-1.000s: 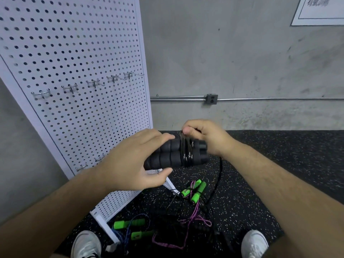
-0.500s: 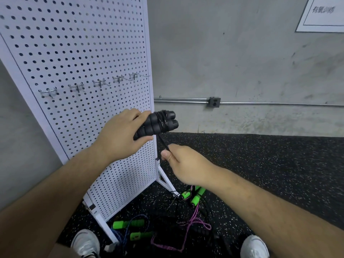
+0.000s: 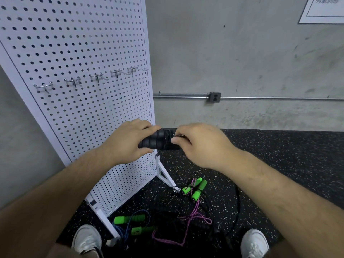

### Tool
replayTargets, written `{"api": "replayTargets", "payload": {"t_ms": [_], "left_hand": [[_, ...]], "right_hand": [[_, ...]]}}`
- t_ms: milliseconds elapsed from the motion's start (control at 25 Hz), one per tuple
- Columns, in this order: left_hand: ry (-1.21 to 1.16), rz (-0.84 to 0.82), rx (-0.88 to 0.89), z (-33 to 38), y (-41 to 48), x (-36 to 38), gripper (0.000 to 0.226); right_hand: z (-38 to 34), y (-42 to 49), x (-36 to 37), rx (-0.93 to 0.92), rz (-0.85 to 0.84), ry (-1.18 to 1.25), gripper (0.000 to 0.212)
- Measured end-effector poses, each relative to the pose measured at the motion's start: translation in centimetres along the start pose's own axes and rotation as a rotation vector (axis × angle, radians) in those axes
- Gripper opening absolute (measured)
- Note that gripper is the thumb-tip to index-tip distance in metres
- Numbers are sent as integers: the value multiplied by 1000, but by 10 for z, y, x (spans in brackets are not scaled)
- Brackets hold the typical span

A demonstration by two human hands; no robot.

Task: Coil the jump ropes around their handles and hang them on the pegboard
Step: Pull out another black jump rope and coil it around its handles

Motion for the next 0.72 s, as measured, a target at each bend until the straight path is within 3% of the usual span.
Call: {"api": "replayTargets", "payload": {"t_ms": [120, 400, 520, 640, 720], "left_hand": [[-116, -5, 63, 15, -2, -1, 69], [-291, 19, 161, 52, -10, -21, 67], [-354, 82, 155, 60, -12, -43, 63], [-368, 173, 100, 61, -16, -60, 66], [-418, 230, -2, 49, -16, -67, 69]], "right_hand": [[11, 12, -11, -31, 81, -58, 31], [32, 25, -13, -30, 94, 71, 34], [42, 29, -1, 5, 21, 314, 30], [46, 28, 8, 69, -77, 769, 12], [42, 21, 29, 187, -183, 826, 30]]}}
Point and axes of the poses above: each hand's wrist, its own y-axis towards the middle knuckle, its own x-axis out of the palm, z = x × y, the point moved 9 cm from there along y, towards the middle knuckle, and after that the axes turned 6 degrees about x, right-handed, at the moved point
